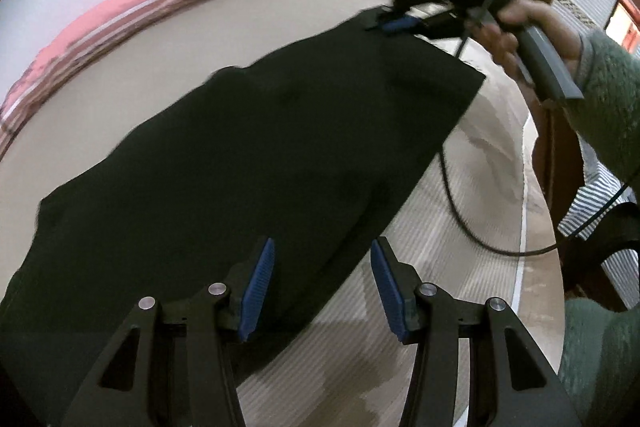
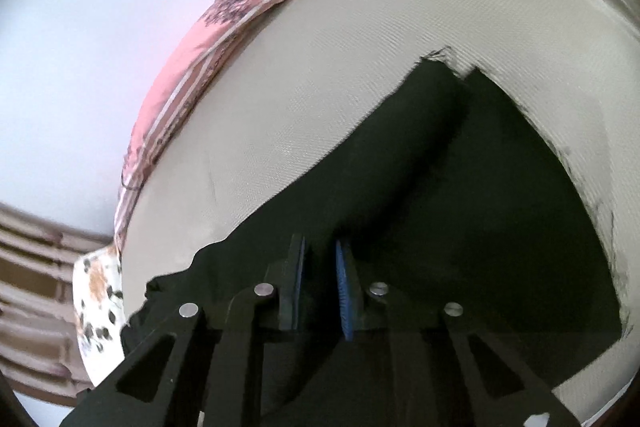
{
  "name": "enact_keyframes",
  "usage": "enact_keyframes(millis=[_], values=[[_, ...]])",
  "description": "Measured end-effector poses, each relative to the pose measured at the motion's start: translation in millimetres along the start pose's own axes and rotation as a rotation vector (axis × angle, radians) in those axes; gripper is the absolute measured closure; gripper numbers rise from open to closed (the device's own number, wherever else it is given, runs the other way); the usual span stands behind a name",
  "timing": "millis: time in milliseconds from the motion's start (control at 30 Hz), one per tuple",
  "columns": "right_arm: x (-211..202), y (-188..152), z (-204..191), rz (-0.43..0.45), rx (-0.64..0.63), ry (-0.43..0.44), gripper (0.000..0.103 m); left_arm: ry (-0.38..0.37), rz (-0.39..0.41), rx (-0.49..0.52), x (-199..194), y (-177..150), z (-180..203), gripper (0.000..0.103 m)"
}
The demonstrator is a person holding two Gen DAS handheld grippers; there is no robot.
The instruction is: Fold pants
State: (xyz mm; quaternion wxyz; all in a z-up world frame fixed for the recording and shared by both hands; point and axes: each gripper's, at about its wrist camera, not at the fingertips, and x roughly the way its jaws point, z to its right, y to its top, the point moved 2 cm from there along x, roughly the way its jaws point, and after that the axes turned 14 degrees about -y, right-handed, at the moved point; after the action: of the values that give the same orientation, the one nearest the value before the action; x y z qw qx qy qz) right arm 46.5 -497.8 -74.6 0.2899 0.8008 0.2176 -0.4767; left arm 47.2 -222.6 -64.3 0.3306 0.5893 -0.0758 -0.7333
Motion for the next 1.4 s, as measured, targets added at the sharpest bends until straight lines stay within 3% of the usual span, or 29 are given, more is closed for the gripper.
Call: enact_keyframes(millis=[333, 500, 600, 667, 767, 900, 1067, 1233, 1400], values=[[13, 22, -49, -0.009, -0.141, -0.004, 0.091, 0.027, -0.012, -0.063, 31, 11, -13, 0.052], [34, 36, -87, -0.083, -0.189, 0.087, 0.087, 0.067, 0.007, -0.073, 36, 14, -20, 0.066], [27, 45, -95, -0.019, -0.223, 0.098, 0.087, 0.06, 0.028, -0.098, 33, 12, -24, 0.069], [15, 49, -83, 0.003, -0.183, 0.132, 0.087, 0.059, 0.04, -0.099, 32, 10, -25, 0.07], [-2, 51, -48, 0.042, -0.118, 0.094, 0.087, 0.053, 0.049, -0.1, 32, 8, -27, 0.07], [-6, 40, 9, 0.009, -0.029, 0.025, 0.086, 0.031, 0.058, -0.114, 30, 7, -31, 0.07], [1, 25, 53, -0.015, 0.056, -0.011, 0.087, 0.021, 0.067, -0.13, 29, 9, -34, 0.07], [11, 26, 73, -0.014, 0.114, -0.007, 0.086, 0.023, 0.065, -0.133, 29, 10, -34, 0.07], [18, 33, 69, -0.001, 0.127, 0.033, 0.086, 0.03, 0.06, -0.132, 30, 10, -33, 0.07]])
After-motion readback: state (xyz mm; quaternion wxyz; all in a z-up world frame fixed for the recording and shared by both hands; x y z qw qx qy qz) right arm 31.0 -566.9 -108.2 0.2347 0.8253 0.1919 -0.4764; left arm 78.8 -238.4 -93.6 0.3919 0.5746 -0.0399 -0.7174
